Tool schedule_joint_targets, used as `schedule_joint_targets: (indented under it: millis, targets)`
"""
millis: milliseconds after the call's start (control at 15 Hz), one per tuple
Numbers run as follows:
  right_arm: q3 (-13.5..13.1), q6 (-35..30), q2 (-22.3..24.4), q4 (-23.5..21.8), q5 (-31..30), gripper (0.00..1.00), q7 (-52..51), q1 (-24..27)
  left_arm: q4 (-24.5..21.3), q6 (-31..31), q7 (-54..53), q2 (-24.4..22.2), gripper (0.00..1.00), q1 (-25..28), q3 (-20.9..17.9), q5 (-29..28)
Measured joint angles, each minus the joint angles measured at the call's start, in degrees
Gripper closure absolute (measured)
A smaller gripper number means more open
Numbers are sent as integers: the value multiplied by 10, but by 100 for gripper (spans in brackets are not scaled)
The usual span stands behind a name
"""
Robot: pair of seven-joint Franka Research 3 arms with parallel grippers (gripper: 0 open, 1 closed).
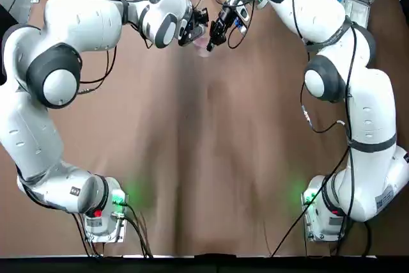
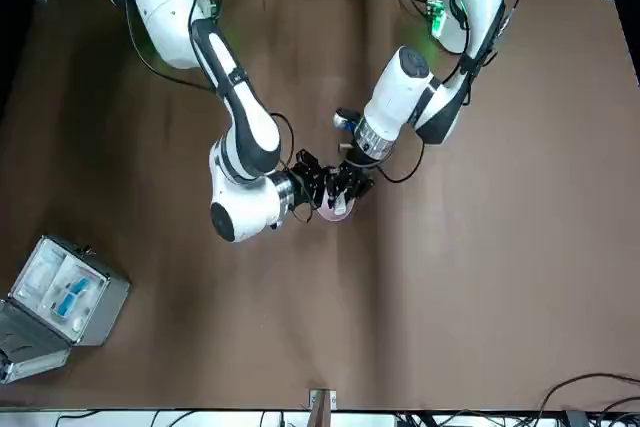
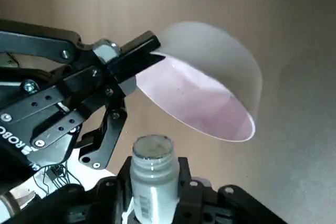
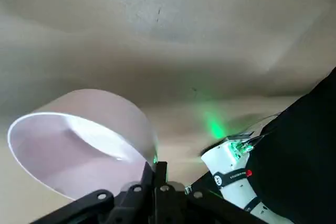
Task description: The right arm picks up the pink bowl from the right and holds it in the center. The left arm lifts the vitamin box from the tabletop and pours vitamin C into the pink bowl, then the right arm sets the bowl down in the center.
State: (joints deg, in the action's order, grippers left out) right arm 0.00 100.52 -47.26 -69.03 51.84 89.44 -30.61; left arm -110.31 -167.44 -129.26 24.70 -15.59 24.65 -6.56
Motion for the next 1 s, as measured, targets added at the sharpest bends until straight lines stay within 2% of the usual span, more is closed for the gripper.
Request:
schedule_joint_targets:
  millis: [400,1000]
  targets:
    - [0,-10,0,1,0,98,-2,1,-14,-24,0,0,64,0,-6,-26]
    - [1,-35,0,5,-1,98,-77,-1,-16,-28,0,0,64,-4,-7,-45]
